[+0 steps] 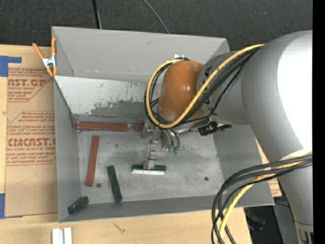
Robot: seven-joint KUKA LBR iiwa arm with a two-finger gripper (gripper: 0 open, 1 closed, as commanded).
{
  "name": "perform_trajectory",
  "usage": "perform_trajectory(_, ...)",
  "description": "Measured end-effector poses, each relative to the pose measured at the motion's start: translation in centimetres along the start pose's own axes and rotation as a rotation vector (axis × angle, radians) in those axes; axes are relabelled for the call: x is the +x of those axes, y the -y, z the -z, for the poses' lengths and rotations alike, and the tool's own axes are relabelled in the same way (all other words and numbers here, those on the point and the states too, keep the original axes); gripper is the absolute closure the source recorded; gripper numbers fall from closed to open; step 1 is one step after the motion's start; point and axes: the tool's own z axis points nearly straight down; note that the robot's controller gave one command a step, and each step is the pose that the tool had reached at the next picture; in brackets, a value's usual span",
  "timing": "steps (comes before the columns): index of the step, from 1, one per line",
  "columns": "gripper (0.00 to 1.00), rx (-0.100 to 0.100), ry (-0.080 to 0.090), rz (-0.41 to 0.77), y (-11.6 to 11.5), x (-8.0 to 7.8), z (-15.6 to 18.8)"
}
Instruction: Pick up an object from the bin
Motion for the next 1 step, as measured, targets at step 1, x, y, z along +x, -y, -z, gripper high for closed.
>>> perform_trajectory(1, 0.00, 0.000, 0.001, 0.000, -0.01, -0.01, 0.00)
